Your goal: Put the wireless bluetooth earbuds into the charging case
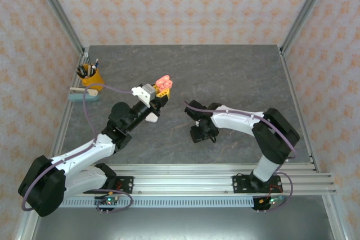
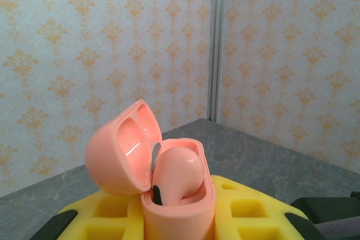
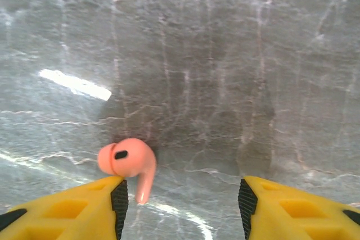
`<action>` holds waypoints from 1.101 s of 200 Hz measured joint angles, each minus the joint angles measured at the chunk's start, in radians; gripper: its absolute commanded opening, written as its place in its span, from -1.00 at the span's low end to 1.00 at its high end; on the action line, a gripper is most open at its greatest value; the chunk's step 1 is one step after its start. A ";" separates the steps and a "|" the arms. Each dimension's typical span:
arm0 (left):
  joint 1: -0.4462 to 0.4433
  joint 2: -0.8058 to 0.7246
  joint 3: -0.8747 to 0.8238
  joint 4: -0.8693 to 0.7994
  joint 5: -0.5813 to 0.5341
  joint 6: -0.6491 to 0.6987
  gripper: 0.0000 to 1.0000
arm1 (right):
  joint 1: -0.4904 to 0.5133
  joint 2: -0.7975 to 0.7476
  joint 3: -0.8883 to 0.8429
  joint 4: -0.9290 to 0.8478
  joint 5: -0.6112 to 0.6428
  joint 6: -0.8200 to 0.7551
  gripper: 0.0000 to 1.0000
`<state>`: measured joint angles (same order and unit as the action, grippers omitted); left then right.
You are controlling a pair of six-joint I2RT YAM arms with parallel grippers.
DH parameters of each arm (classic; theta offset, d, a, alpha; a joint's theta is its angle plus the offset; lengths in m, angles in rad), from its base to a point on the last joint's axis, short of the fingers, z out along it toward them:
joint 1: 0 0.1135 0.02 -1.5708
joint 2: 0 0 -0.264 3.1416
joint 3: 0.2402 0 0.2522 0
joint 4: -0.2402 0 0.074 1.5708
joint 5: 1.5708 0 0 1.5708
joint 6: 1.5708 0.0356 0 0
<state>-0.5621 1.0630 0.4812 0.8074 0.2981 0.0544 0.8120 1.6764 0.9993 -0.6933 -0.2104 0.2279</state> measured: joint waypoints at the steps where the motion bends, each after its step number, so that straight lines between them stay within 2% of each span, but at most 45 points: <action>1: 0.000 0.000 0.000 0.000 0.000 0.000 -1.00 | 0.000 0.000 0.000 0.000 0.000 0.000 0.12; 63: 0.000 0.000 0.000 0.000 0.000 0.000 -1.00 | 0.000 -0.013 0.027 0.010 -0.045 0.030 0.19; 123: 0.000 0.000 0.000 0.000 0.000 0.000 -1.00 | 0.000 -0.005 0.043 0.014 -0.041 0.091 0.16; 220: 0.000 -0.001 0.000 0.000 0.000 0.000 -1.00 | 0.019 0.108 0.126 -0.038 -0.028 -0.011 0.08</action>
<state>-0.5621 1.0618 0.4812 0.8070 0.2977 0.0544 0.8307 1.7844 1.1255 -0.7315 -0.2382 0.2165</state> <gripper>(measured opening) 0.239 0.546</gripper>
